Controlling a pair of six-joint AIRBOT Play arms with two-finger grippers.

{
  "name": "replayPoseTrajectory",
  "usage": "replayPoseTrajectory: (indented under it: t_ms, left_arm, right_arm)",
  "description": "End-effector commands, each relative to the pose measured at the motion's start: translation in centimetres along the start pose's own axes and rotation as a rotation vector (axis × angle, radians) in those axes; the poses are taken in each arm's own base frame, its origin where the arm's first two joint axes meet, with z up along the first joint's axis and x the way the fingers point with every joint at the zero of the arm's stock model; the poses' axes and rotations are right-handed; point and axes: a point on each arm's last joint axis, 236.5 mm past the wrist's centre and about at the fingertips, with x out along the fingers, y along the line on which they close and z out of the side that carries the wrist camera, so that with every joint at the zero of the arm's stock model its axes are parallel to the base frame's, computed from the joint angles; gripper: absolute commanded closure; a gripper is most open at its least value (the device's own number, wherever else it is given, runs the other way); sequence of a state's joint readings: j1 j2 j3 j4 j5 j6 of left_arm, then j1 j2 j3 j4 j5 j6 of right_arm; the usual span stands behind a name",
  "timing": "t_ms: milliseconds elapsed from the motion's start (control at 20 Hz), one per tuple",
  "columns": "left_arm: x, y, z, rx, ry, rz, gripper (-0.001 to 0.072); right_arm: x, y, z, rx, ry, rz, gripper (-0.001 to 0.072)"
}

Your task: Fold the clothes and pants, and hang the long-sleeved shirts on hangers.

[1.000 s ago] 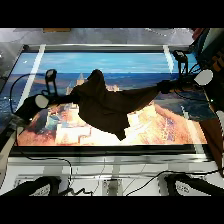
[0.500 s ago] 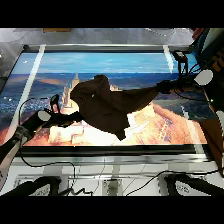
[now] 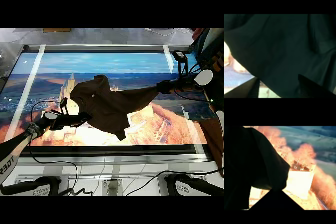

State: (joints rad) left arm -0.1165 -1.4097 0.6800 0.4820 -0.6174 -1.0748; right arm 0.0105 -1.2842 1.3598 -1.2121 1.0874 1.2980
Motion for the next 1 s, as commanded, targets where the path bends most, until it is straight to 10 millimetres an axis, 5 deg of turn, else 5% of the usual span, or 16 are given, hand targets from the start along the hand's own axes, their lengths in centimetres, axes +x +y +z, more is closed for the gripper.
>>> replayPoseTrajectory:
  t_ms: [0, 150, 400, 550, 750, 950]
  left_arm:
    - [0.3, 0.2, 1.8, -0.04, -0.076, -0.004, 0.0331]
    - [0.2, 0.0, 2.8, -0.051, -0.113, -0.008, 0.0669]
    - [-1.1, -3.7, 5.1, 0.063, -0.121, -0.09, 0.0694]
    - [-4.6, -7.8, 5.9, 0.28, -0.092, -0.172, 0.0695]
    - [-14.6, -10.6, 10.4, 0.486, -0.277, -0.133, 0.0695]
    - [-29.9, -12.9, 15.9, 0.546, -0.716, -0.039, 0.0695]
  right_arm:
    - [0.0, 0.0, 0.0, -0.001, 0.0, 0.0, 0.0699]
    - [0.0, 0.0, 0.0, -0.001, 0.0, 0.0, 0.0699]
    - [0.0, -0.2, 0.1, -0.006, -0.004, -0.011, 0.0699]
    - [-0.1, -1.0, -0.1, -0.025, 0.005, -0.046, 0.0699]
    - [-1.5, -1.0, 2.0, -0.035, -0.086, -0.066, 0.0699]
    - [-5.7, -0.3, 6.4, -0.052, -0.294, -0.091, 0.0699]
